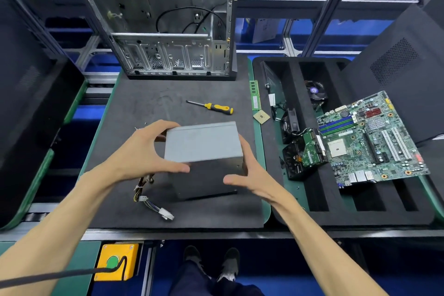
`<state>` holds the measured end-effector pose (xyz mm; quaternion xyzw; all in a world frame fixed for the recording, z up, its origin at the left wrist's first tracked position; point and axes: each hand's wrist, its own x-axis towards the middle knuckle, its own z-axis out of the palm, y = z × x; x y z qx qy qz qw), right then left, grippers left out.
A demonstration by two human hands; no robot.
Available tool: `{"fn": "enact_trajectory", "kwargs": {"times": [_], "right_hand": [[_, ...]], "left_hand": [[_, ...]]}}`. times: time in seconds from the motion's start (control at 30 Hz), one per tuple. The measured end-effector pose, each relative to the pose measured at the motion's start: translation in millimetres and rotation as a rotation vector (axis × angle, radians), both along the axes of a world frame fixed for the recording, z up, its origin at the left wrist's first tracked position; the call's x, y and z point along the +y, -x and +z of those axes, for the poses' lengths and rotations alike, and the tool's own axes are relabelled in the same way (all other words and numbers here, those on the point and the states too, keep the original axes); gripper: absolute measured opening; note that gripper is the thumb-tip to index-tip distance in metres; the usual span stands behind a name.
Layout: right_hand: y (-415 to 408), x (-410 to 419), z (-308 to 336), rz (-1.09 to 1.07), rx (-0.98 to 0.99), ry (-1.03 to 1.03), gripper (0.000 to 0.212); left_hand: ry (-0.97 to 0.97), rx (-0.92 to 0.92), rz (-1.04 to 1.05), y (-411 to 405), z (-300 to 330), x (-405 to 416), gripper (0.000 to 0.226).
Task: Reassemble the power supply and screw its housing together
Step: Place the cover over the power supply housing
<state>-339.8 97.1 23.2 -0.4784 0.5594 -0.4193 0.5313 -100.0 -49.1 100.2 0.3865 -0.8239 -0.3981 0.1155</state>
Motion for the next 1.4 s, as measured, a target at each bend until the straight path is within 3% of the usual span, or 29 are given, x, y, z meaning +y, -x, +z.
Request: {"fn": "enact_trajectory", "kwargs": {"times": [0.13, 0.27, 0.33, 0.43, 0.5, 0.67, 0.8, 0.87, 0.97, 1.1, 1.2, 1.33, 1.4], "right_hand": [[5.8, 0.8, -20.2, -0.062, 0.033, -0.135, 0.122], [5.1, -0.3, -24.9, -0.249, -0.140, -0.149, 0.121], [0.5, -1.4, -25.0, -0.314, -0.338, -0.161, 0.119], [-20.5, -3.1, -20.2, -0.435, -0.804, -0.182, 0.107], [-33.7, -5.7, -14.5, -0.508, -0.967, -0.195, 0.096], [-38.7, -6.3, -6.4, -0.595, -1.024, -0.193, 0.078], [-35.5, -3.5, -6.5, -0.577, -1.078, -0.187, 0.063], [-33.7, -3.6, -3.8, -0.532, -1.082, -0.171, 0.055], [-34.0, -3.6, -4.0, -0.546, -1.045, -0.193, 0.060], [-27.5, -0.3, 1.9, -0.595, -0.927, -0.156, 0.066], [-11.4, 0.5, 15.3, -0.559, -0.718, -0.065, 0.064], [6.5, -0.3, 32.3, -0.484, -0.407, 0.152, 0.080], [11.0, 0.1, 36.6, -0.424, -0.263, 0.241, 0.078]], "left_hand": [[-0.076, 0.015, 0.127, 7.9, 1.3, -9.9, 0.078], [-0.163, 0.107, 0.286, 6.4, 8.2, -5.0, 0.069], [-0.189, 0.166, 0.334, 6.0, 14.6, 2.1, 0.068], [-0.310, 0.248, 0.391, 9.7, 23.6, 12.5, 0.070], [-0.384, 0.240, 0.398, 13.9, 28.8, 19.6, 0.071], [-0.483, 0.283, 0.271, 8.1, 33.7, 31.5, 0.054], [-0.433, 0.262, 0.262, 6.7, 31.4, 34.8, 0.071], [-0.398, 0.264, 0.293, 10.7, 32.0, 37.6, 0.079], [-0.342, 0.265, 0.335, 16.8, 31.0, 41.0, 0.084], [-0.406, 0.231, 0.204, 5.2, 29.9, 32.3, 0.080], [-0.567, 0.282, 0.112, -10.5, 24.6, 24.8, 0.080], [-0.520, 0.167, 0.006, -22.8, 13.5, 21.6, 0.079], [-0.487, 0.134, -0.011, -23.3, 10.7, 21.7, 0.083]]}}
